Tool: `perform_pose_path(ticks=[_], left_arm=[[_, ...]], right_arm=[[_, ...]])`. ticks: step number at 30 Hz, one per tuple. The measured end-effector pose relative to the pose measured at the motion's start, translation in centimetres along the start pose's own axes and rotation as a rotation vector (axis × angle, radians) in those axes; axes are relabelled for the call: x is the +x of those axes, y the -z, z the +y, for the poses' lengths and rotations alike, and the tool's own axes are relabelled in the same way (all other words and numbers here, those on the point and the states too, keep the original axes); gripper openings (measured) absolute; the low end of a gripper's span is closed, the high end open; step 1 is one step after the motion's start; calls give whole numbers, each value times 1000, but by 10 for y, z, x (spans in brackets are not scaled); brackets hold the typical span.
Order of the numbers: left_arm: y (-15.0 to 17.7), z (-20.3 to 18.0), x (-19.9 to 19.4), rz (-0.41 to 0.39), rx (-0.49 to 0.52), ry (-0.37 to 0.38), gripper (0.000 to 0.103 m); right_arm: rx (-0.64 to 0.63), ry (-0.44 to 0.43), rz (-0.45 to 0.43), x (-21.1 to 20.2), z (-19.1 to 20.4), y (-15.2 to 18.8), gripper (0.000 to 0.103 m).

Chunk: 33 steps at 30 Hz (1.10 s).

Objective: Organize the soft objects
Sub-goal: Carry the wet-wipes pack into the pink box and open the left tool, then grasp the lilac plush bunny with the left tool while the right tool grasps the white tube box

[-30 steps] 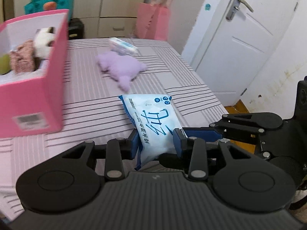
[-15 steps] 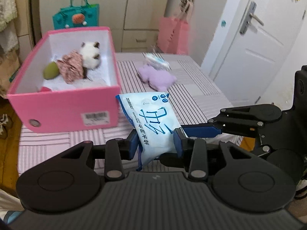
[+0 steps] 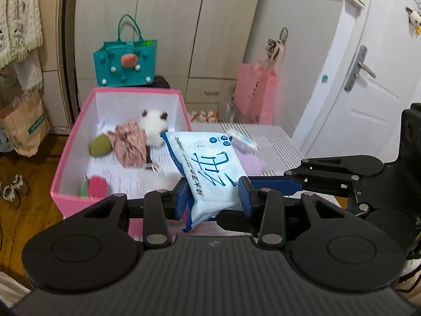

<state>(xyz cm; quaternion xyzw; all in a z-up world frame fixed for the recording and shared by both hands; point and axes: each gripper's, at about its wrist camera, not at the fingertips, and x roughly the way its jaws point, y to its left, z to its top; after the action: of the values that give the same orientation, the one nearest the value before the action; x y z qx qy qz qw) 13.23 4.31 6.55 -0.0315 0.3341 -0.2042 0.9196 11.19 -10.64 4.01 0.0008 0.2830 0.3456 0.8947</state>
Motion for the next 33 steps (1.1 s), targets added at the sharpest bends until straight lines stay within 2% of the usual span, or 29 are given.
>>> perform_pose_path(ticks=[8, 10, 12, 14, 17, 26, 30, 33], left_arm=[[-36, 36, 42, -16, -29, -59, 39], [-41, 43, 57, -25, 13, -77, 47], [-42, 49, 70, -45, 40, -107, 57], [-38, 53, 77, -73, 63, -173, 62], [-33, 46, 73, -99, 130, -212, 65], [-35, -1, 45, -88, 166, 15, 72], [-25, -33, 53, -80, 216, 82, 74], [-14, -55, 64, -73, 255, 97, 74]], right_arm=[[0, 3, 0, 49, -26, -35, 50], [-18, 7, -3, 66, -34, -39, 52], [-35, 29, -6, 79, -44, -40, 59], [-38, 49, -8, 83, -54, -38, 69], [-20, 53, -19, 66, -71, -31, 71], [95, 90, -56, -18, -127, -19, 74], [114, 153, -52, -38, -145, 0, 74], [140, 186, -44, -45, -159, 17, 74]])
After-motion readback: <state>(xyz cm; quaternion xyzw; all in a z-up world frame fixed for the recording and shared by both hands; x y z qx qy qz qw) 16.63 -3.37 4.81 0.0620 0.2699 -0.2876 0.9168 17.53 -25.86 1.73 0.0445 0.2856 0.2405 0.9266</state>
